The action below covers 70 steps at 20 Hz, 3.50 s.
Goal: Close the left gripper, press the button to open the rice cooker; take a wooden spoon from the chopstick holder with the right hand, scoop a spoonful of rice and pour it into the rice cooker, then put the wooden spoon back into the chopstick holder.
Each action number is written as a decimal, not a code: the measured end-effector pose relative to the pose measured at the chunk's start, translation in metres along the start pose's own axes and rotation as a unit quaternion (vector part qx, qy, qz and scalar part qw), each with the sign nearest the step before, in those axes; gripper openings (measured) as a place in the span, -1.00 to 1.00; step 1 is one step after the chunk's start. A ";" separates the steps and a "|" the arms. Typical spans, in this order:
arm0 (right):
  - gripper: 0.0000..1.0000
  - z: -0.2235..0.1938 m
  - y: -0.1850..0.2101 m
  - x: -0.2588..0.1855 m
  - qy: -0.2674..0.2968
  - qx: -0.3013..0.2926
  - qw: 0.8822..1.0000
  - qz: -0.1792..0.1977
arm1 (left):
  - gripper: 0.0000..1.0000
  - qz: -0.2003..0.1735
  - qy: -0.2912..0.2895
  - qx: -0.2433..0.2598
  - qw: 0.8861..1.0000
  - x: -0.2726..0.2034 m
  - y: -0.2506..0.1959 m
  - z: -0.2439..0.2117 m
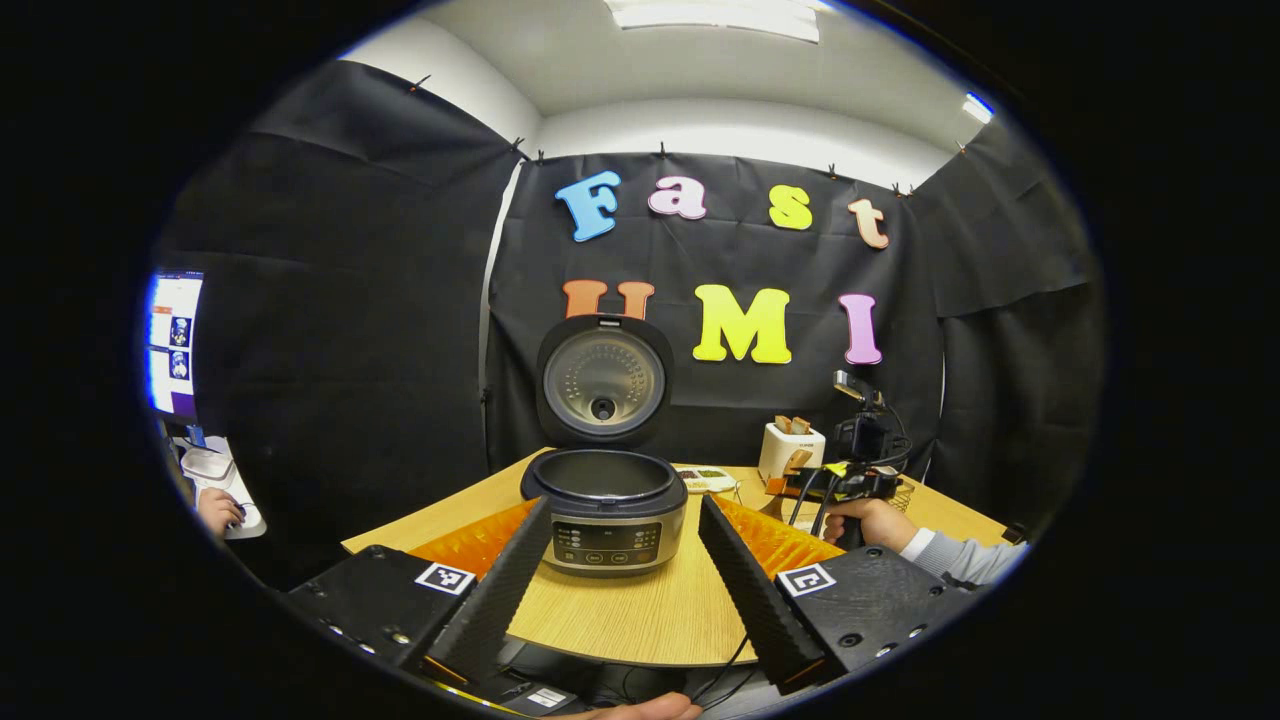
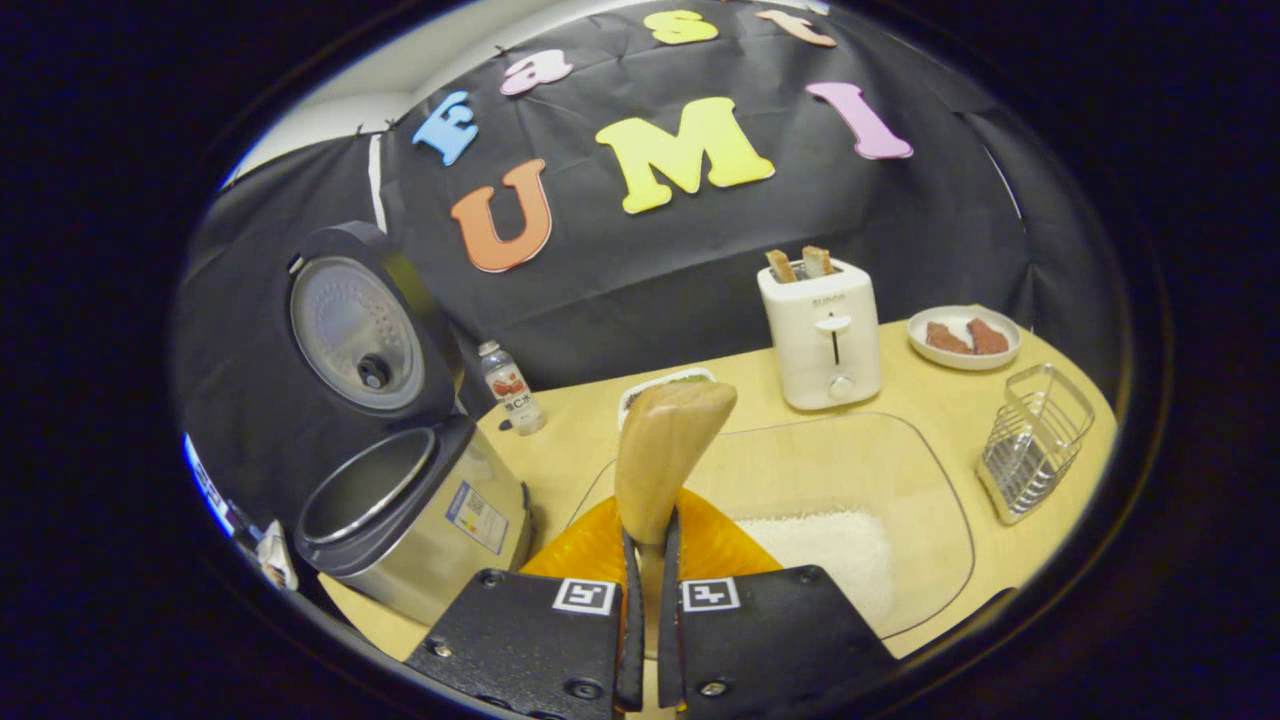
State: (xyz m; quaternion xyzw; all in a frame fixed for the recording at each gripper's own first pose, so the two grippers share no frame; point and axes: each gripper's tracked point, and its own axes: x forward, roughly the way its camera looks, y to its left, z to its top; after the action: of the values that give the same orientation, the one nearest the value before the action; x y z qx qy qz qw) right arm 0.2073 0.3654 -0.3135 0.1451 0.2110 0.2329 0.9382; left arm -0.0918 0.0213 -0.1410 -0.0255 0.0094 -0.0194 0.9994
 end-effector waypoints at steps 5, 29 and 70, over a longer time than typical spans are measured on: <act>-0.78 0.001 -0.018 0.003 0.020 0.111 0.993 0.025 | 0.89 0.001 0.009 0.001 1.000 0.003 0.003 -0.009; -0.80 0.072 -0.067 -0.071 -0.095 0.451 0.881 0.108 | 0.89 0.008 0.022 0.034 0.999 0.007 -0.003 0.008; -0.79 0.069 0.309 0.004 -0.115 -0.301 0.943 0.082 | 0.89 0.025 -0.003 0.012 1.000 -0.021 0.057 -0.004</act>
State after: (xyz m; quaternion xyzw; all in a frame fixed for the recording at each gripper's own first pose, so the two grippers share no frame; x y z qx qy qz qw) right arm 0.1265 0.6183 -0.1407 -0.1013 0.0093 0.3438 0.9335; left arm -0.1106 0.0783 -0.1471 -0.0131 0.0066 0.0053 0.9999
